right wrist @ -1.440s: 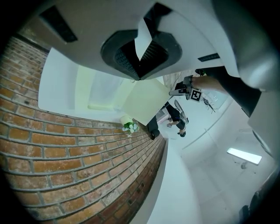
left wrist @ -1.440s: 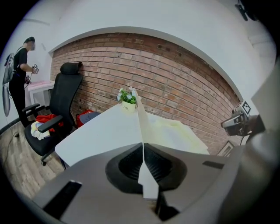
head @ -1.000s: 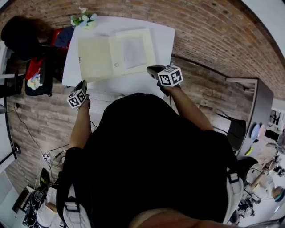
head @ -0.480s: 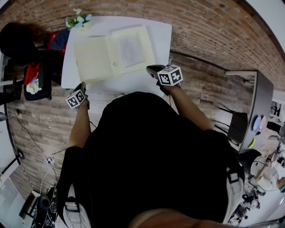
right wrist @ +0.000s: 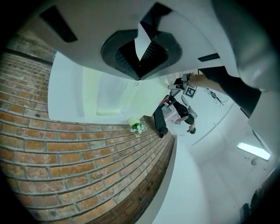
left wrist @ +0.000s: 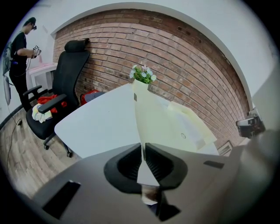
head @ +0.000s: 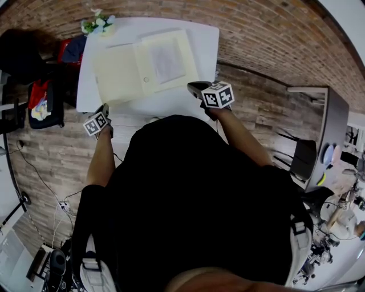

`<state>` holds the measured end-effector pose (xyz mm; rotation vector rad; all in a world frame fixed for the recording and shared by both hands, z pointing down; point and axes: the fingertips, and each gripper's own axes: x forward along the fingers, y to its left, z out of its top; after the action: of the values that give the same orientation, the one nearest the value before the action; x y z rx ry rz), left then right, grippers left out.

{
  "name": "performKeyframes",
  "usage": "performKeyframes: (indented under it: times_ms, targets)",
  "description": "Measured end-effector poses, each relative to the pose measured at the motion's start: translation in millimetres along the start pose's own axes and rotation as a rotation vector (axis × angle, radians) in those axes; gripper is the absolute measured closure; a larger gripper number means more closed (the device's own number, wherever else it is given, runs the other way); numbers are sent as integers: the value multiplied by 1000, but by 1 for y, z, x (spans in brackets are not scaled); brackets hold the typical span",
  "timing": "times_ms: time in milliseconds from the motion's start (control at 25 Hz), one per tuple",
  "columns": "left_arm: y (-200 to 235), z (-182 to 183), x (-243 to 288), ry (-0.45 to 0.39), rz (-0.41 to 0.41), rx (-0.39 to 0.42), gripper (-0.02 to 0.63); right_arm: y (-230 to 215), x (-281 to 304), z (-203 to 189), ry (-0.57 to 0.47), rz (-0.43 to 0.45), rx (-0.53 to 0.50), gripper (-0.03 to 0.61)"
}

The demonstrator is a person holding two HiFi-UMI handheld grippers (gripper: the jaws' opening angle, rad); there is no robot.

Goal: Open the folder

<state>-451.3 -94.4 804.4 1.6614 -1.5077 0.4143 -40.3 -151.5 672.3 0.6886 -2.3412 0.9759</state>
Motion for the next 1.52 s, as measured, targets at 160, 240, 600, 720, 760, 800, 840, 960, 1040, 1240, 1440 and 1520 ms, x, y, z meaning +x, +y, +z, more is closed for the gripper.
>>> performKeyframes:
  times_ms: [160, 240, 600, 720, 760, 800, 840, 960, 1040, 1240, 1440, 1520]
  targets:
    - [4, -4, 4, 17, 5, -8, 578, 1, 3, -3, 10, 5, 1, 554]
    - [6, -7, 5, 26, 9, -13, 577, 1, 4, -5, 16, 7, 1, 554]
    - [12, -16, 12, 55, 17, -44, 561, 3, 7, -5, 42, 14, -9, 554]
    - [12, -15, 12, 52, 9, -51, 551, 4, 9, -5, 43, 18, -13, 554]
    - [13, -15, 12, 52, 8, -53, 546, 4, 9, -4, 43, 16, -14, 554]
    - [14, -15, 12, 54, 9, -56, 540, 5, 9, -4, 41, 15, -15, 554]
    - [15, -15, 11, 57, 12, -57, 535, 6, 10, -3, 40, 15, -15, 554]
    - [16, -14, 8, 65, 30, -49, 524, 7, 11, -3, 43, 19, -16, 554]
    - [14, -13, 7, 64, 40, -43, 517, 6, 10, -4, 46, 23, -15, 554]
    - [12, -7, 5, 48, 48, -19, 499, 5, 10, -4, 37, 28, -20, 554]
    - [10, -6, -2, 30, 56, -15, 483, 4, 7, -5, 30, 26, -24, 554]
    - [7, -3, -5, 19, 60, -9, 480, 2, 5, -4, 28, 28, -26, 554]
